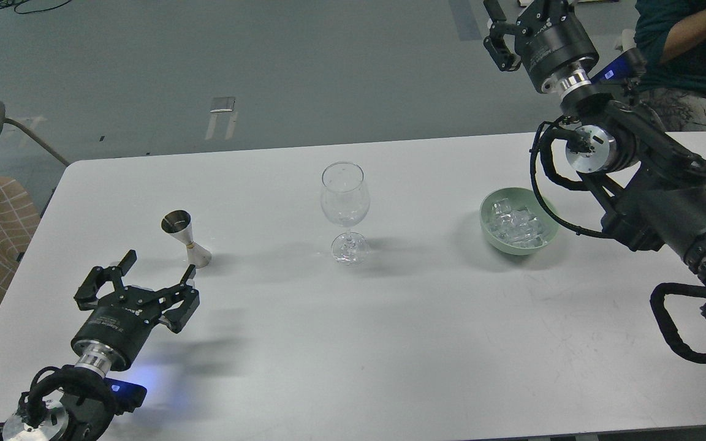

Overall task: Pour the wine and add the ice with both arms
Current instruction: 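Lower the left gripper toward the metal jigger, then close the left gripper around the metal jigger and lift it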

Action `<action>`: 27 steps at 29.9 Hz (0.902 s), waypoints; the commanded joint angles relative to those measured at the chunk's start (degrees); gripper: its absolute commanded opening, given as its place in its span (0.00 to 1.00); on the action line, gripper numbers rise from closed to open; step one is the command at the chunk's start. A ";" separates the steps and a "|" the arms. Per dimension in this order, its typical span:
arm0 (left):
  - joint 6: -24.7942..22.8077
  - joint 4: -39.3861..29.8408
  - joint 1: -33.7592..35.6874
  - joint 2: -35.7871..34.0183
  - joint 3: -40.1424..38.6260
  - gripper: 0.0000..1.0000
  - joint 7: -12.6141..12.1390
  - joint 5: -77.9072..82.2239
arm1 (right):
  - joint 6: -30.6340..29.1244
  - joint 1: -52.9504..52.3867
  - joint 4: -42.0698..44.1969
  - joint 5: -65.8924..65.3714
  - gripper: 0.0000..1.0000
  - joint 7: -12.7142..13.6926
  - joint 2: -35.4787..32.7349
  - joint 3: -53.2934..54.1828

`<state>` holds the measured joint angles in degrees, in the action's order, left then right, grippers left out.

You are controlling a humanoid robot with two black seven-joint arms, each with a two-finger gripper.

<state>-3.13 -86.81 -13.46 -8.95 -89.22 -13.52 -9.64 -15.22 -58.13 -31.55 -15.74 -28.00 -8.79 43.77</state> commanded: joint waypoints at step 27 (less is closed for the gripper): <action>3.66 19.83 18.46 4.12 -0.34 0.96 -0.02 3.92 | 1.07 0.21 0.08 -0.09 1.00 0.00 0.44 -0.61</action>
<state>0.51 -67.69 4.16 -4.82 -89.56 -13.51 -5.74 -14.16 -57.93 -31.46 -15.82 -28.00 -8.36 43.15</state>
